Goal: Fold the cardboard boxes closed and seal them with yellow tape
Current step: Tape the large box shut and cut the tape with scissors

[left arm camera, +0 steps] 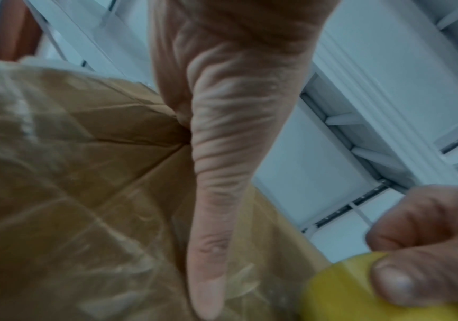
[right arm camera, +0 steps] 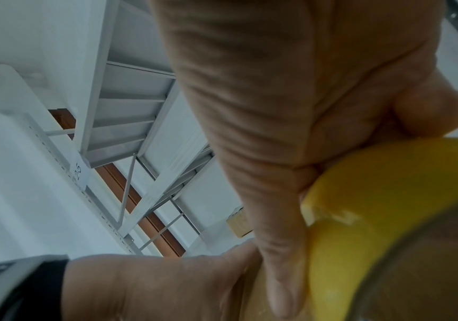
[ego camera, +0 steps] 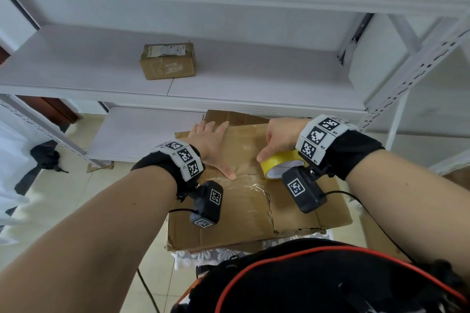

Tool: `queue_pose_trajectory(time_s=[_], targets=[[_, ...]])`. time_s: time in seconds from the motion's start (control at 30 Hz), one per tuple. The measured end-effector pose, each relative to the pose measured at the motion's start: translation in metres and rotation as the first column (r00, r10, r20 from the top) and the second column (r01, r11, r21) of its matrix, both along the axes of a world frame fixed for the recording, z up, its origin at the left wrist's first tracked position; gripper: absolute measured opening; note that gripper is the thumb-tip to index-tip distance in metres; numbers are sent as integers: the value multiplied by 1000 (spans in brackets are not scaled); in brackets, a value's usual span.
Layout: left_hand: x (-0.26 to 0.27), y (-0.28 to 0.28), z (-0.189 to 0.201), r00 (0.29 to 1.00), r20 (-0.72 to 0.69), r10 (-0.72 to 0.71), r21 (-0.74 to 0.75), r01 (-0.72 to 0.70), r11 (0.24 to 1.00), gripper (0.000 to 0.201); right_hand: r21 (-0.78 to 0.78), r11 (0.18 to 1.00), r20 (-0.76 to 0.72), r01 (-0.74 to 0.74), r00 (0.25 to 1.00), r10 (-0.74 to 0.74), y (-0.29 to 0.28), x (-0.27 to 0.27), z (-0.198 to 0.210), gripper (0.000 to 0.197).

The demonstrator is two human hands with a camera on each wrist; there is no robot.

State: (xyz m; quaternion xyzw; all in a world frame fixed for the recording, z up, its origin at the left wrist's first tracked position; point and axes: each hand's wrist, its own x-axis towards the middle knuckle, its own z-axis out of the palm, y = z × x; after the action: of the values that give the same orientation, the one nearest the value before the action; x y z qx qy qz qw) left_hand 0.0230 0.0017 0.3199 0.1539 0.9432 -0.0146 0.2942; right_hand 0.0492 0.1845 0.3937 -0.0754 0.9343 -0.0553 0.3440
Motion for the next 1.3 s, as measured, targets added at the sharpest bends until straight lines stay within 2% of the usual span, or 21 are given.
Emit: queue_pose_trajectory(time_s=[0.2,0.37,0.5,0.63,0.73,0.87,1.07,1.23,1.3], targets=[[12,38,4,998,-39,-58,67,60,996,145,5,1000,-21,-6,1000,6,1,2,-3,46],[13,42,-2,997,-44,-66,82,70,994,144,-18,1000,-16,6,1000,-6,2,4,-6,47],[13,29,-7,998,-35,-45,61,47,997,148,-108,994,21,21,1000,-18,7,8,-6,51],[12,24,-13,998,-49,-45,57,48,997,151,-204,979,115,29,993,-6,14,13,-5,42],[12,27,-11,998,-49,-45,68,48,997,149,-230,972,124,58,992,-30,19,13,-4,40],[11,26,-9,998,-41,-38,90,41,995,147,-185,981,98,60,994,-43,17,13,-4,43],[11,24,-11,998,-50,-43,93,48,995,147,-53,998,58,-14,998,17,8,12,0,44],[8,24,-12,997,-58,-41,101,47,994,147,-3,1000,10,-14,1000,14,14,12,1,44],[9,24,-13,997,-67,-44,101,50,994,147,19,998,3,-55,999,55,11,13,-3,44]])
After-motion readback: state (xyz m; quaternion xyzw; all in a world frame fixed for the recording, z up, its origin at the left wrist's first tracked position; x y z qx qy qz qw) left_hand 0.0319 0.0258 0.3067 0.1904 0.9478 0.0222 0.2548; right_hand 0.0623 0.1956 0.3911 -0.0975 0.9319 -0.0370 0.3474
